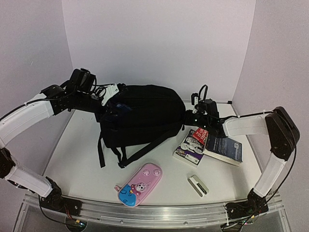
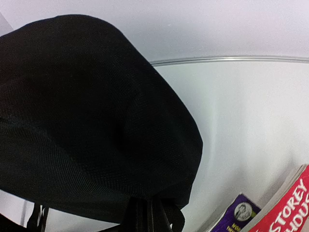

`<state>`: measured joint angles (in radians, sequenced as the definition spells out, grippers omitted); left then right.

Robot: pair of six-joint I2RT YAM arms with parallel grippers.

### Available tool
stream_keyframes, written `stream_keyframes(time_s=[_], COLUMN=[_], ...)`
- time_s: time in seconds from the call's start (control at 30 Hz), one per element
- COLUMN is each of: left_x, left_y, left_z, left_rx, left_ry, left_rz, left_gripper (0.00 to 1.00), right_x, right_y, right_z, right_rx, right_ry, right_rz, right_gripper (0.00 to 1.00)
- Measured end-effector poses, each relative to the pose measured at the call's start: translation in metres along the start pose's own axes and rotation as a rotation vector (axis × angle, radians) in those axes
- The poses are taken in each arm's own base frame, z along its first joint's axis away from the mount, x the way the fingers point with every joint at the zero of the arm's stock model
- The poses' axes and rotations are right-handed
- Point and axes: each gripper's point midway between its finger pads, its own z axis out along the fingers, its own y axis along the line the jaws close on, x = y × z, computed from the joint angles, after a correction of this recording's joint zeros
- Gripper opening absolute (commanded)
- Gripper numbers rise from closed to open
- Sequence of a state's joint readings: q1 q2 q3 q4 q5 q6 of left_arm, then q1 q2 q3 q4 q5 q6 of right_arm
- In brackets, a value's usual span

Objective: Pack the student bag
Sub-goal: Adjust the student bag at the center of the board.

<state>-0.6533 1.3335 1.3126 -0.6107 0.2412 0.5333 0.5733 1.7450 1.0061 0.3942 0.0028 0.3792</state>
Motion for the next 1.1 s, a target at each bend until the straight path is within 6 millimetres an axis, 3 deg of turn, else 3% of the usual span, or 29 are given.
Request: stream_keyframes(time_s=[0.1, 0.17, 0.27, 0.33, 0.57, 0.7, 0.83, 0.97, 1.1], left_x=[-0.006, -0.011, -0.025, -0.040, -0.098, -0.109, -0.096, -0.077, -0.066], left_y=[-0.009, -0.011, -0.008, -0.001, 0.037, 0.068, 0.102, 0.125, 0.132], left_z=[-0.011, -0.017, -0.026, -0.034, -0.054, -0.049, -0.029, -0.004, 0.016], left_rx=[0.038, 0.055, 0.050, 0.035, -0.040, -0.093, -0.142, -0.161, -0.154], left_ry=[-0.027, -0.037, -0.062, -0.089, -0.210, -0.223, -0.183, -0.131, -0.091], left_rz=[-0.051, -0.085, -0.120, -0.140, -0.200, -0.247, -0.309, -0.361, -0.379], left_gripper=[0.00, 0.00, 0.00, 0.00, 0.00, 0.00, 0.00, 0.00, 0.00], right_x=[-0.011, -0.015, -0.024, -0.032, -0.039, -0.043, -0.036, 0.004, 0.042], right_y=[-0.013, -0.020, -0.026, -0.027, -0.015, -0.005, -0.001, 0.002, 0.013], right_z=[0.014, 0.019, 0.022, 0.023, 0.006, -0.027, -0.049, -0.046, -0.031], right_rx=[0.025, 0.038, 0.050, 0.045, -0.015, -0.071, -0.110, -0.147, -0.183], right_ry=[-0.014, -0.017, -0.030, -0.044, -0.037, -0.042, -0.031, 0.060, 0.159], right_rz=[-0.015, -0.027, -0.044, -0.042, -0.008, 0.073, 0.215, 0.343, 0.402], right_gripper=[0.03, 0.17, 0.45, 0.56, 0.77, 0.81, 0.79, 0.76, 0.75])
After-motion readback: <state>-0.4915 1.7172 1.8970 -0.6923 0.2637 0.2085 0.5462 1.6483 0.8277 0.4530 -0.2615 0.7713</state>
